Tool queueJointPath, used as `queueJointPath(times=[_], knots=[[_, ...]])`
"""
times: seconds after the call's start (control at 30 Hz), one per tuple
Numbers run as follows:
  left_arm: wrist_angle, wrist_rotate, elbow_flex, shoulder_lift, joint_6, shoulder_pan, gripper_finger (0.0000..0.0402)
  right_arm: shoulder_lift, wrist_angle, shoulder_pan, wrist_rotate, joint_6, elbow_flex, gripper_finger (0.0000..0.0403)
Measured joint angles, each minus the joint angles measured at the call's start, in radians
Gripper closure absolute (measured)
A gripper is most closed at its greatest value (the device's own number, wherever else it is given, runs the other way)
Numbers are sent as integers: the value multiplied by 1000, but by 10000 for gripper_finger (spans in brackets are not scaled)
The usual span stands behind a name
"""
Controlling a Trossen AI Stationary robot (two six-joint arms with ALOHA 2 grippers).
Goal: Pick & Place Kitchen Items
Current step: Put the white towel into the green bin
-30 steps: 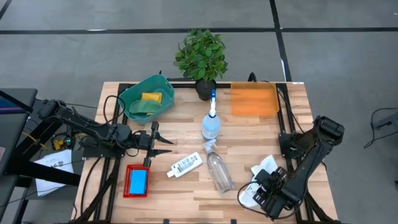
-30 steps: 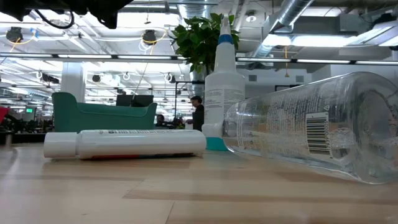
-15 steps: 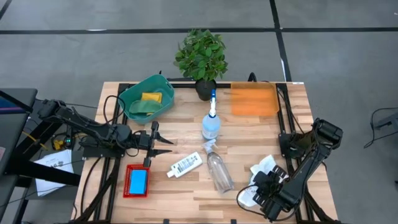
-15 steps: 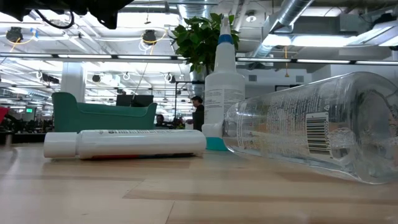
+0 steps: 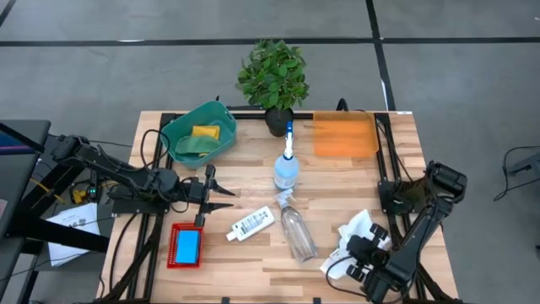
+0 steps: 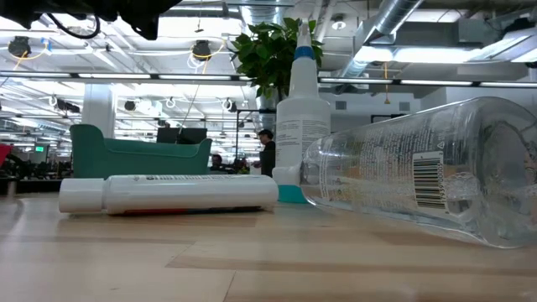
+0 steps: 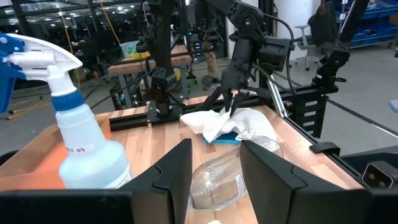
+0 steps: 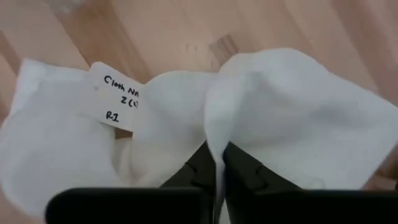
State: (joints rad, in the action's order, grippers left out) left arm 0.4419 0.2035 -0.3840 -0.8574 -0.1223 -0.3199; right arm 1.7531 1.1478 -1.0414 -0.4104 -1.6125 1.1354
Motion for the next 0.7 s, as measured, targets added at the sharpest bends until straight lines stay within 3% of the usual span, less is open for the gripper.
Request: queueJointPath(times=[0.27, 0.4, 0.53, 0.7], knots=[[0, 0, 0, 0, 0, 0, 271, 0, 60, -48, -237, 0, 92, 399], [0, 0, 0, 0, 0, 0, 271, 0, 121, -53, -290, 8, 165, 399], [0, 0, 0, 0, 0, 0, 271, 0, 128, -53, -339, 87, 231, 400], [16, -61, 0, 0, 0, 0, 271, 0, 127, -50, -492, 216, 303, 401]])
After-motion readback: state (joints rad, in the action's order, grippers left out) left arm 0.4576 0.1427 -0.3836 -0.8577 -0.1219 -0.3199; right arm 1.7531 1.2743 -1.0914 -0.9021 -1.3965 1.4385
